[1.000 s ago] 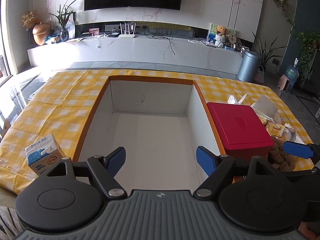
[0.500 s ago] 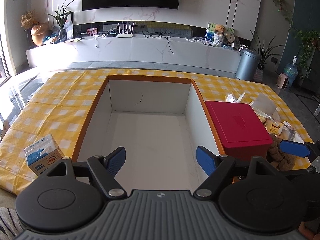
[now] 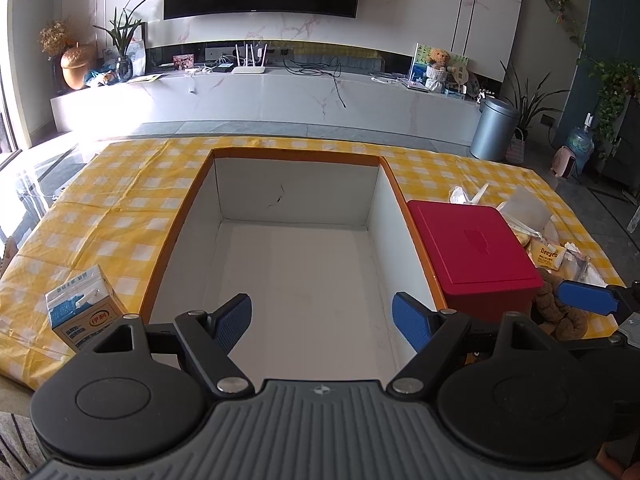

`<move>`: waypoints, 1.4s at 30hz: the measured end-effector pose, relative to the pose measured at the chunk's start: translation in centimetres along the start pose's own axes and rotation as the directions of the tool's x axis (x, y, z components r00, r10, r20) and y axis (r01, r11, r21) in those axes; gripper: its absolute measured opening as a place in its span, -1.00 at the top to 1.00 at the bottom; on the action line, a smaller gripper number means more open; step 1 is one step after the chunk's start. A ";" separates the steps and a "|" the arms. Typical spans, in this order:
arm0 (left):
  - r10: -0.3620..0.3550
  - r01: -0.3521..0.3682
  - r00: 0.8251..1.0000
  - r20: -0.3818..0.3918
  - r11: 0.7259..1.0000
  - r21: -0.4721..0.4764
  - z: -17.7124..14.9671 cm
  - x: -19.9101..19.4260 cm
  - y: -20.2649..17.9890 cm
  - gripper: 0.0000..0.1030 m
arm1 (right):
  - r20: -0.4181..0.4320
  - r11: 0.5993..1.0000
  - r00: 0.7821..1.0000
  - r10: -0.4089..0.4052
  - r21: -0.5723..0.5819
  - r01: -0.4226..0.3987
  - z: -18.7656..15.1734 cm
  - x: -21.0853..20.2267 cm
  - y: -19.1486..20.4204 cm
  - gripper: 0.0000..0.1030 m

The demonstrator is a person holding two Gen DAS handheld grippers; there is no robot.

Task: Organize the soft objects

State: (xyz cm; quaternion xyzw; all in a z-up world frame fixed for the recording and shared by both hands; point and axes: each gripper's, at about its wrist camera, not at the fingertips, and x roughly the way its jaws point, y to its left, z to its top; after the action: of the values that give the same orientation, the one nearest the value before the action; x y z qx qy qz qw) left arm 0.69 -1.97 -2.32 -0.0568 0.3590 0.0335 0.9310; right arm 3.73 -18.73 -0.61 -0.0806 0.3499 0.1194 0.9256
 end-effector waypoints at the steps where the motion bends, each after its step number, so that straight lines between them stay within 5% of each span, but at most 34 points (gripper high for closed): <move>1: -0.001 0.001 1.000 0.001 1.000 0.000 0.0 0.0 0.0 -0.83 | -0.001 1.000 1.000 -0.001 0.001 0.001 0.0 0.0 0.0 -0.93; 25: -0.003 0.003 1.000 0.003 1.000 0.008 0.0 0.0 -0.4 -0.82 | -0.006 1.000 1.000 0.000 0.005 0.000 -0.2 0.0 -0.1 -0.93; 30: -0.063 0.062 0.998 0.008 0.998 0.029 0.3 -0.6 -0.6 -0.78 | -0.002 1.000 1.000 -0.008 0.008 0.008 -0.2 -0.5 -0.6 -0.93; 36: -0.101 0.095 0.993 0.058 0.991 0.098 1.1 -2.2 -2.0 -0.79 | -0.004 0.997 0.997 -0.078 0.024 0.078 -0.9 -2.1 -4.1 -0.93; 42: -0.120 0.109 0.991 0.063 0.983 0.148 1.5 -2.3 -3.2 -0.79 | -0.052 0.971 0.985 -0.162 0.171 0.169 -2.0 -3.2 -10.8 -0.94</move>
State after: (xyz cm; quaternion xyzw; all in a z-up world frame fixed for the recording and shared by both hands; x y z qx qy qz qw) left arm 0.29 -4.99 0.63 -0.0089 0.3229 -0.0441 0.9453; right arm 3.17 -30.05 0.76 -0.0303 0.3686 0.0090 0.9290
